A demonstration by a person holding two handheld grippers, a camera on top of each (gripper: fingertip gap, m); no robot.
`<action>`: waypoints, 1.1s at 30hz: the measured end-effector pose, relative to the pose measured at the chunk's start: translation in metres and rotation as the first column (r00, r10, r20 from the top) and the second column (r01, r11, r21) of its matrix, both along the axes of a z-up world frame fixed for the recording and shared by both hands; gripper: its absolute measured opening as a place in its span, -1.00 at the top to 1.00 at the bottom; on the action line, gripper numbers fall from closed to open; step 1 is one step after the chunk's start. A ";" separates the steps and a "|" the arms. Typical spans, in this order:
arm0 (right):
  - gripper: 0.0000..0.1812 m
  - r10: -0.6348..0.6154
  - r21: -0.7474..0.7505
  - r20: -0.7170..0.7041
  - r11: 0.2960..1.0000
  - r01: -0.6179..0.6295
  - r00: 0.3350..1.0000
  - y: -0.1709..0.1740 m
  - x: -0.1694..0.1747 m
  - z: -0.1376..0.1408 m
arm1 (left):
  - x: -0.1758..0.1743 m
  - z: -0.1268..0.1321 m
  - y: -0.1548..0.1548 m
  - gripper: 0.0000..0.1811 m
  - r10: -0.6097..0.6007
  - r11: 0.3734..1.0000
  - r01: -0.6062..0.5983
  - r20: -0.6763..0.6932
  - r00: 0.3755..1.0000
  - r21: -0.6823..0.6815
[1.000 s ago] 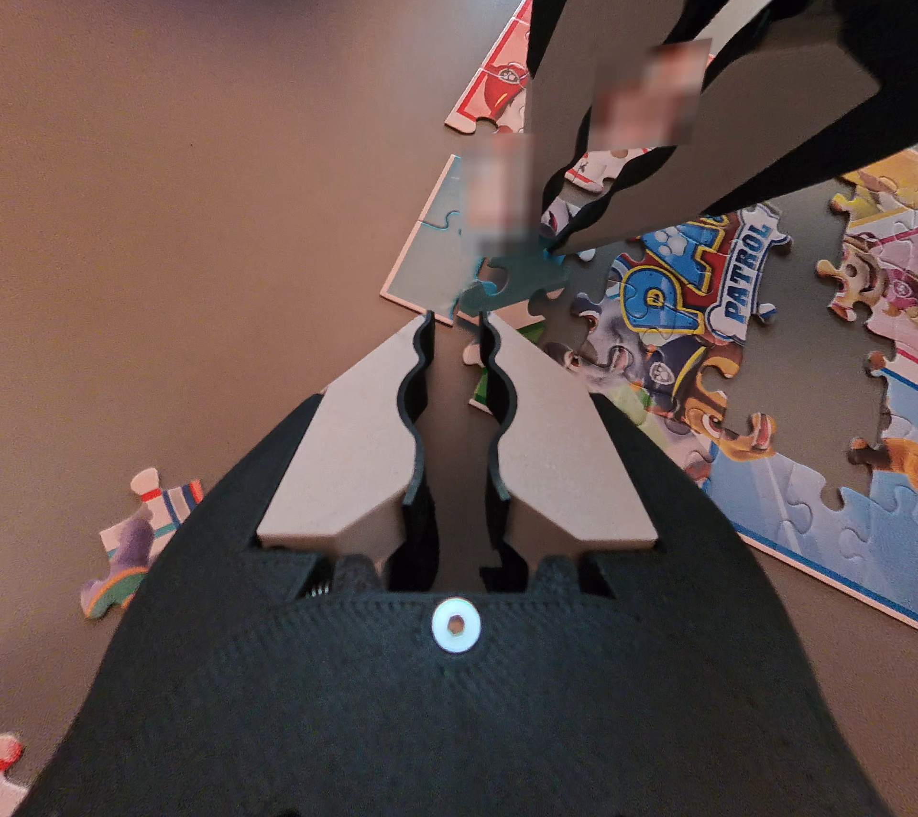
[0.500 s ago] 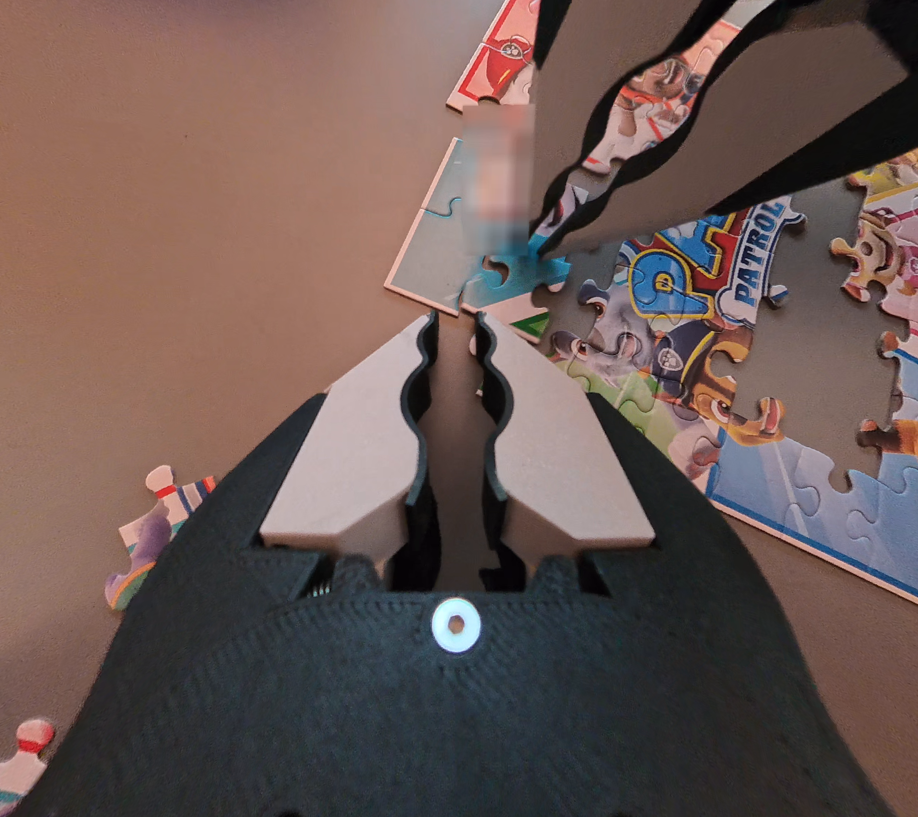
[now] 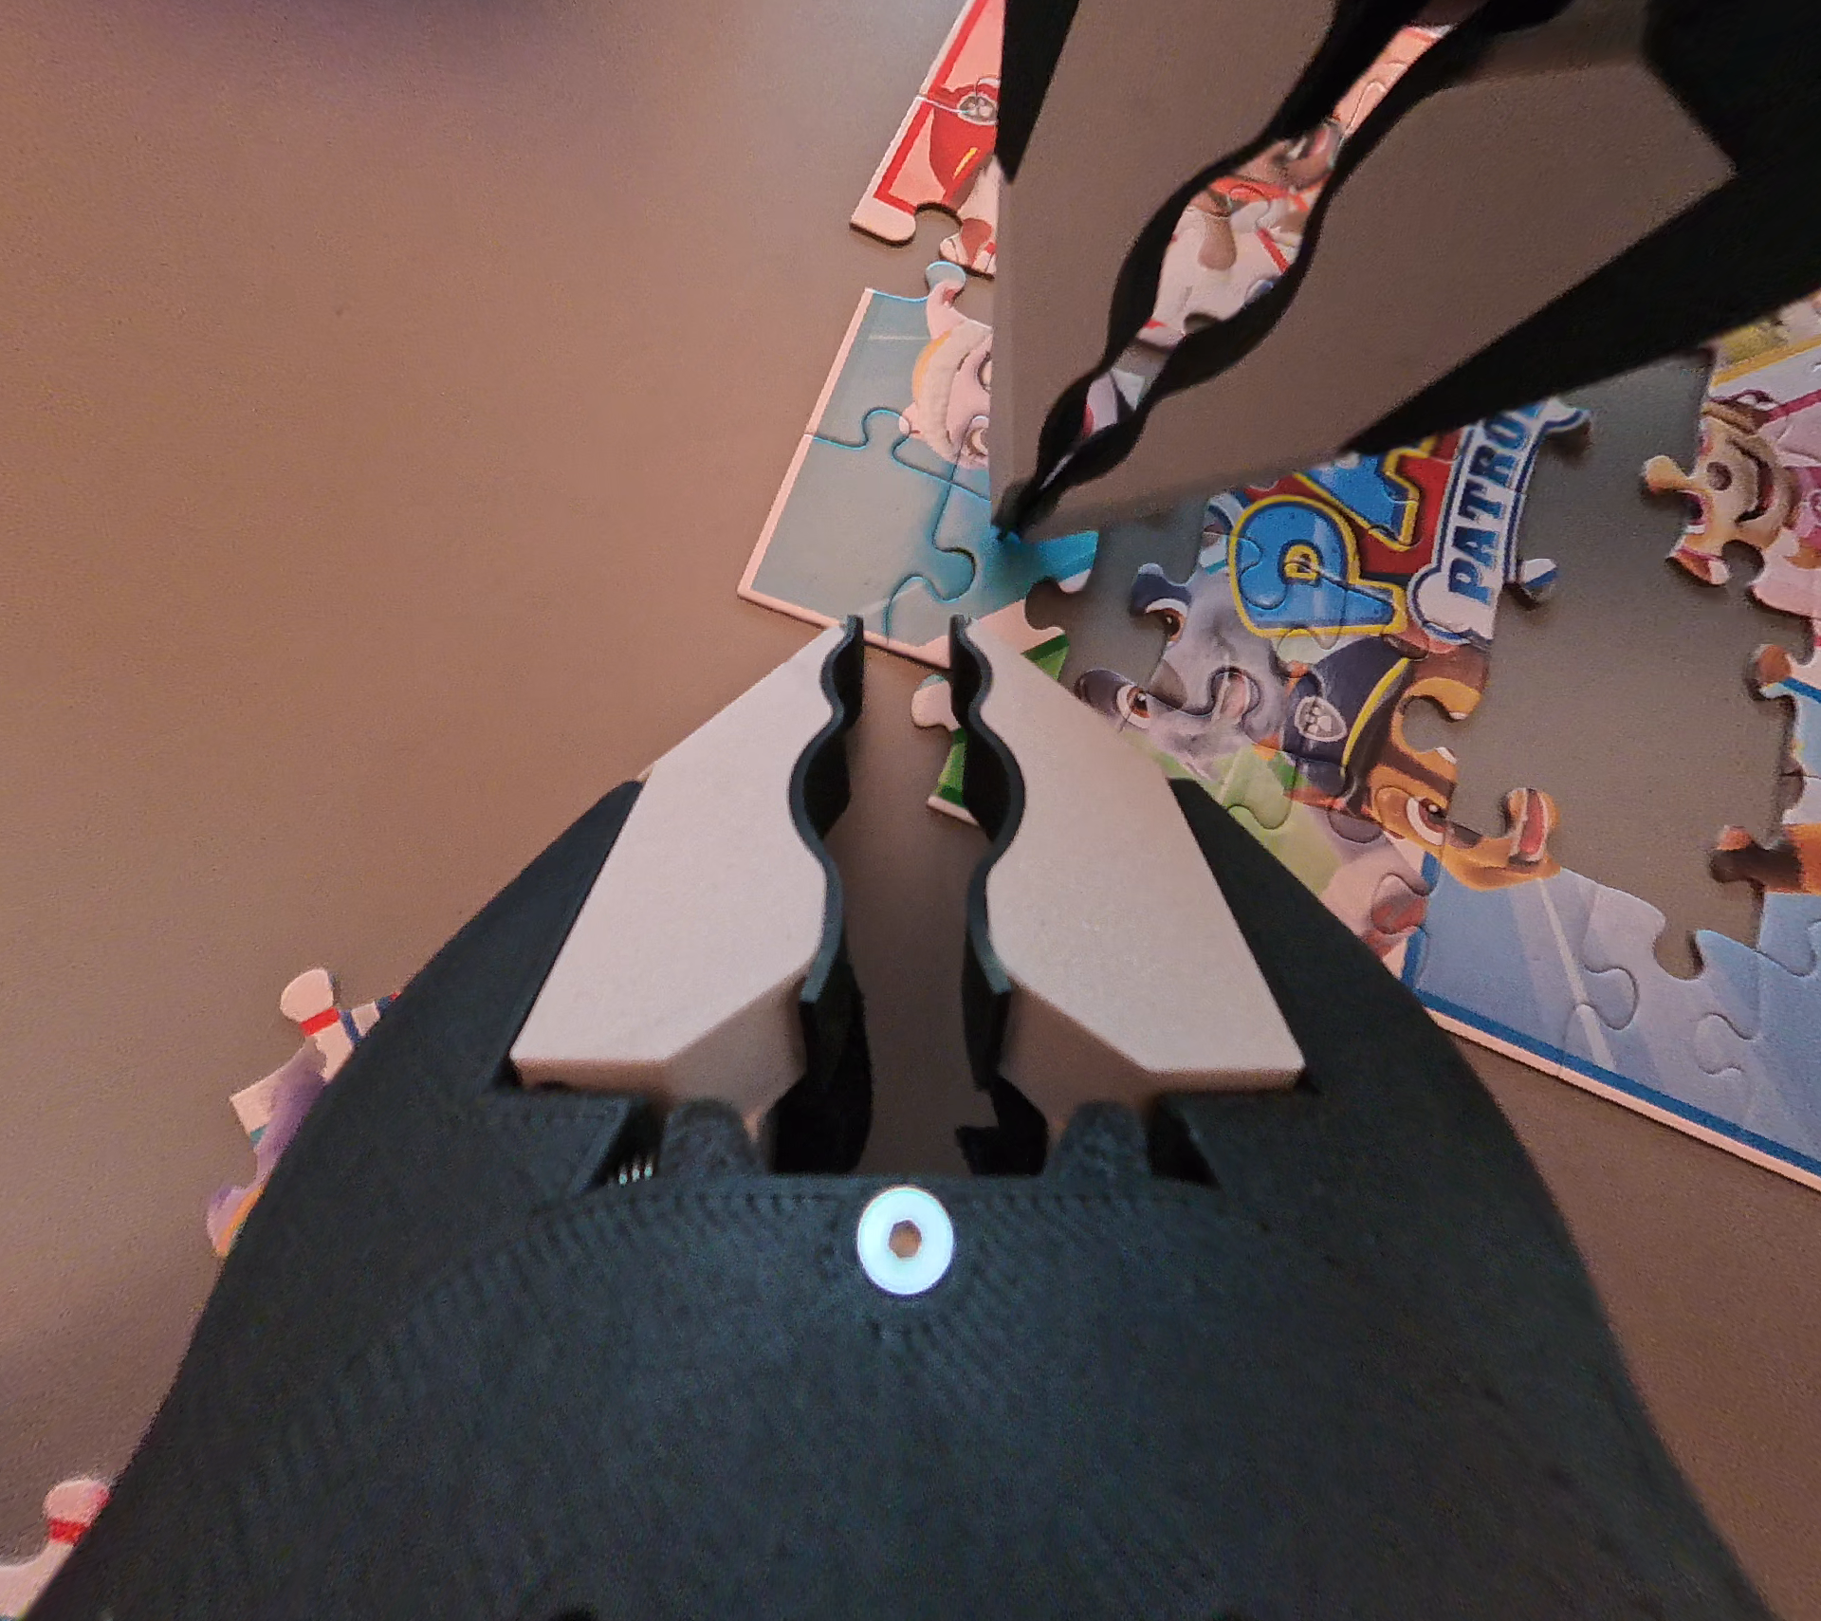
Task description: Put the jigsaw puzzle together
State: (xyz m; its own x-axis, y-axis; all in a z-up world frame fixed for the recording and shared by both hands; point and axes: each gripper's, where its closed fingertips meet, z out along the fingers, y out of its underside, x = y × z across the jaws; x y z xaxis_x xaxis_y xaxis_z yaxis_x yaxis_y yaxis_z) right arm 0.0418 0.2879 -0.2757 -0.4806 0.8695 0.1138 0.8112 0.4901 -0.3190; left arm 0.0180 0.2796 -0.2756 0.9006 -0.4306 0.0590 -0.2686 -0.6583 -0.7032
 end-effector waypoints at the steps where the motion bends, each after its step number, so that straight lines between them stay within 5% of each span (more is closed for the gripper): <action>1: 1.00 0.002 -0.009 -0.004 1.000 -0.002 1.000 -0.003 -0.001 -0.001 | 0.000 0.000 0.001 0.82 0.000 1.000 0.000 -0.010 1.000 0.002; 33: 1.00 -0.090 0.061 -0.165 0.993 0.101 0.982 0.021 -0.028 -0.001 | -0.008 0.001 -0.009 0.85 -0.015 1.000 0.015 -0.012 1.000 -0.024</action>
